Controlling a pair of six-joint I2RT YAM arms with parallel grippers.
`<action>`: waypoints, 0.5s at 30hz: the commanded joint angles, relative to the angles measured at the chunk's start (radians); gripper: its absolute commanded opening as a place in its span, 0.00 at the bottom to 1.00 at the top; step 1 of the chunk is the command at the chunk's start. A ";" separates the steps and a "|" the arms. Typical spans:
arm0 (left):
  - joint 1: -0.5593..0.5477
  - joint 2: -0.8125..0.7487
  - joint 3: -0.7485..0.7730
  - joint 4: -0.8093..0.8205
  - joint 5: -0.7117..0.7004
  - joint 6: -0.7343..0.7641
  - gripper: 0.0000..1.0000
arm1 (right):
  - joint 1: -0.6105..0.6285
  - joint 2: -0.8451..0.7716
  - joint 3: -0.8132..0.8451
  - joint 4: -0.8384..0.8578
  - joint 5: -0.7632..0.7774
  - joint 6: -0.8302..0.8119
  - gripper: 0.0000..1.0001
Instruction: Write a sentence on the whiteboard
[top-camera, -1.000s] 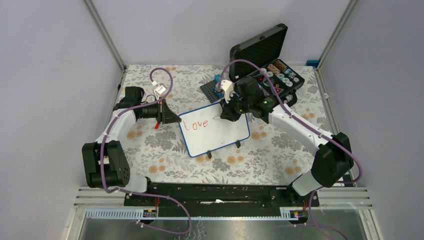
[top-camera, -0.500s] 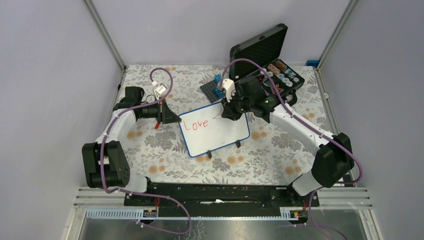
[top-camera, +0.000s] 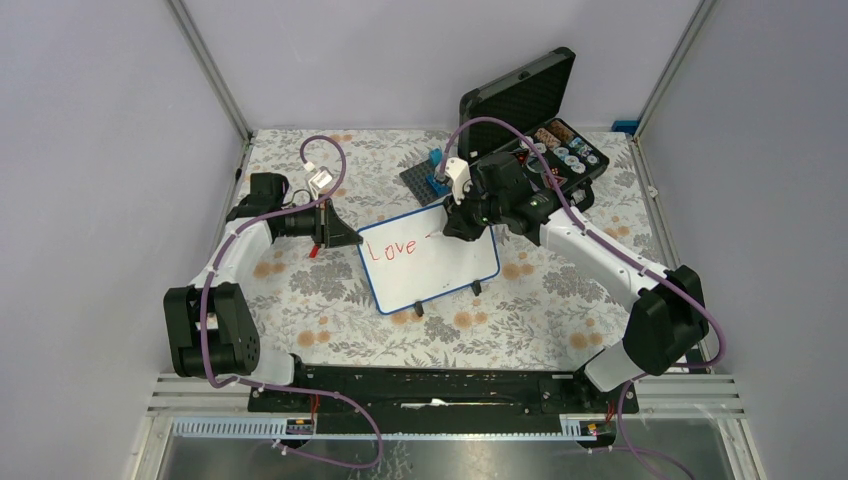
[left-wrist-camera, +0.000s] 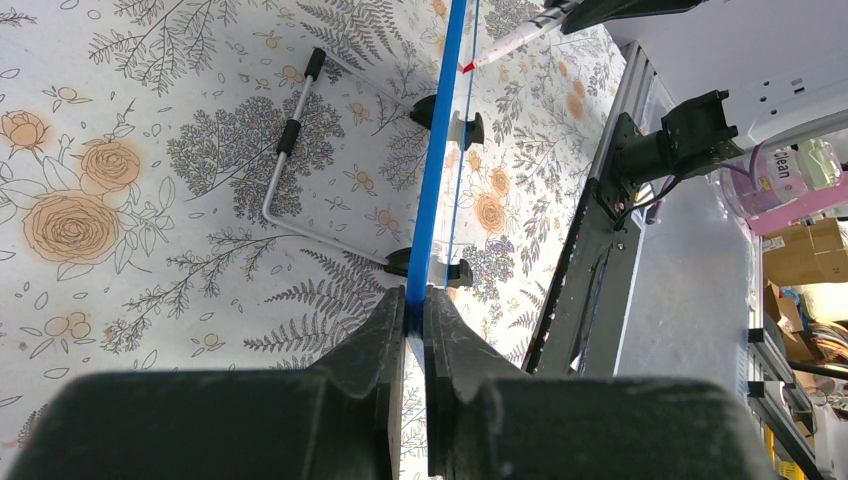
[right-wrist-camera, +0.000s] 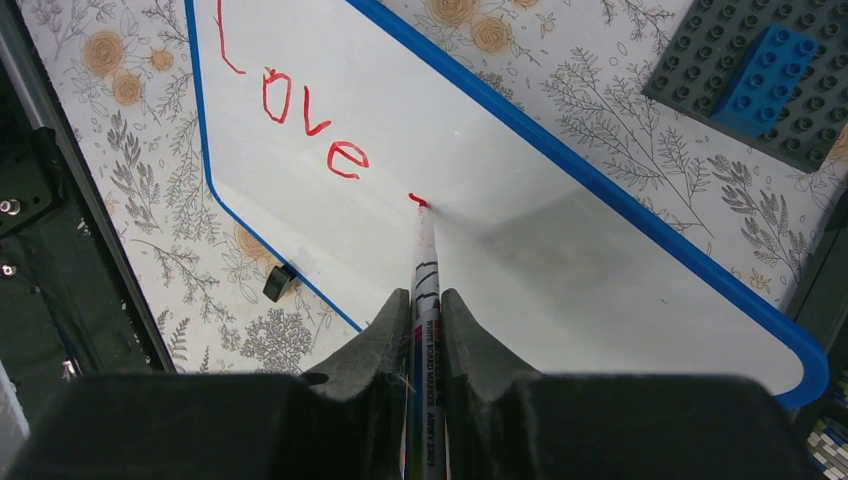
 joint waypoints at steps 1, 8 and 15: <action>-0.003 -0.035 -0.001 0.013 0.007 0.021 0.00 | 0.002 -0.011 -0.014 0.017 0.004 -0.017 0.00; -0.003 -0.036 -0.001 0.013 0.007 0.021 0.00 | 0.009 -0.015 -0.037 0.017 0.004 -0.019 0.00; -0.003 -0.036 -0.003 0.013 0.008 0.022 0.00 | 0.011 -0.025 -0.056 0.017 0.007 -0.027 0.00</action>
